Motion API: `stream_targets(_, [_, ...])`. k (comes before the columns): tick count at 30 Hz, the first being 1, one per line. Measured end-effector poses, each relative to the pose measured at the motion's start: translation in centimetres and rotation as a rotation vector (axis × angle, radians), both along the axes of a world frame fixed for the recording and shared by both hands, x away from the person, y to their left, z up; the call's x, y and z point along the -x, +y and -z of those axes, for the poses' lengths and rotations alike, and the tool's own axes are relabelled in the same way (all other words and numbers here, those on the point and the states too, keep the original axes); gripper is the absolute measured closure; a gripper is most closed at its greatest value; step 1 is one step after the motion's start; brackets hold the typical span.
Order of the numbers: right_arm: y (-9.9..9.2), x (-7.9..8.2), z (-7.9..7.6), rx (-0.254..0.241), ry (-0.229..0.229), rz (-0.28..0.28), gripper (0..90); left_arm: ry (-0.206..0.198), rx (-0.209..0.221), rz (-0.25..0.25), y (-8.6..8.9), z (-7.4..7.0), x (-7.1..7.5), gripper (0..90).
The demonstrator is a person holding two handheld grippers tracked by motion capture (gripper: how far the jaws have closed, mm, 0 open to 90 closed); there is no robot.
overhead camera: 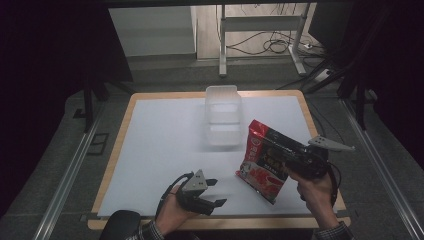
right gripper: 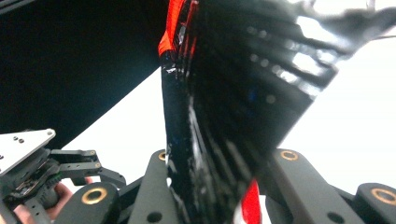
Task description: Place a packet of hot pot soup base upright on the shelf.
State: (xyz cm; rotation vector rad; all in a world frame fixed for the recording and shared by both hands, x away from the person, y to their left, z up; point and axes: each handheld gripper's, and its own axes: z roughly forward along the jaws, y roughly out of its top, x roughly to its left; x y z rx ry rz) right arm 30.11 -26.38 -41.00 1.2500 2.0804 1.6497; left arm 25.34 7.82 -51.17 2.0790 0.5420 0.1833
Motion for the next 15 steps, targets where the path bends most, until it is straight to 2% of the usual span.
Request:
stream_targets(3, [-0.4,-0.6,-0.5,-0.005,-0.001,0.013,73.7,0.017,0.007,-0.016,0.4,0.1,0.1,22.7])
stream_targets(10, [-0.8,-1.7,-1.7,-0.007,-0.016,0.031,73.4,0.017,-0.034,-0.020,0.8,0.5,0.7,19.1])
stream_targets(15, [-1.3,-3.0,-2.8,-0.014,-0.026,0.051,73.4,0.021,-0.059,-0.012,0.8,0.7,0.9,15.9])
